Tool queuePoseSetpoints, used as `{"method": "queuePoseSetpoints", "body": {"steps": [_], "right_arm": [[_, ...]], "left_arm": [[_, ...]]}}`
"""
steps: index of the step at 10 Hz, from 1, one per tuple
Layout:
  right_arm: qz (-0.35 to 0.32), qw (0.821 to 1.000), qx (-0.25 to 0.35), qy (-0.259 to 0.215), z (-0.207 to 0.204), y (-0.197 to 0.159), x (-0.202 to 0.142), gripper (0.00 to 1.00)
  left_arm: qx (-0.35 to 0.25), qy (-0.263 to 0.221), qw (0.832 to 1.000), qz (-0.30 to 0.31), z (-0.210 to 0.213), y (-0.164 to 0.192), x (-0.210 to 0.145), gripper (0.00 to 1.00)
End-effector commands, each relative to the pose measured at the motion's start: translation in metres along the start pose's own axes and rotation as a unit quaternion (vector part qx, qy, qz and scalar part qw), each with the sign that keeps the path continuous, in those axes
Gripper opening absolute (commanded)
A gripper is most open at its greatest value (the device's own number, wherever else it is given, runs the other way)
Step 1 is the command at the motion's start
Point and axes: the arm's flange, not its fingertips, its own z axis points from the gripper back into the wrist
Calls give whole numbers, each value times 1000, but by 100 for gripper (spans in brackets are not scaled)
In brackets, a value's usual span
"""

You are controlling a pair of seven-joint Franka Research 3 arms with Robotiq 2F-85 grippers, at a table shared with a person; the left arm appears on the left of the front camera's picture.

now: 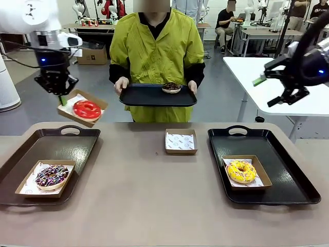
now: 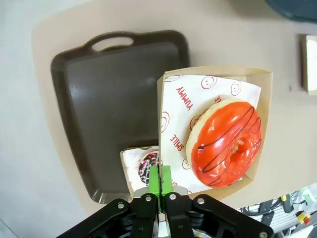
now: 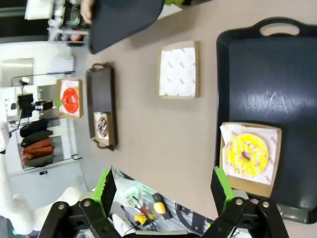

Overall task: Individually package the donuts and arrange them on the tray.
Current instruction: Place the picked Paper togo box on the Handle tray while simultaneously picking up another Paper togo box from the table with the other hand.

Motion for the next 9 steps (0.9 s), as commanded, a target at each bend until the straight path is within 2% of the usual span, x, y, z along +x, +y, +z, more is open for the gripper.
{"method": "queuePoseSetpoints", "body": {"steps": [1, 3, 5, 9], "right_arm": [[-2, 998, -69, 6, -29, 6, 25, 100], [9, 994, -109, 7, -61, 22, 42, 100], [14, 993, -118, 4, -86, 32, 53, 100], [24, 994, -105, 8, -83, 24, 45, 100]], "left_arm": [[-19, 2, 1000, 4, -14, 19, -10, 1], [-33, 3, 999, 12, -28, 39, -15, 1], [-42, 3, 999, 18, -36, 52, -19, 1], [-27, 17, 999, 26, -35, 47, -9, 1]]}}
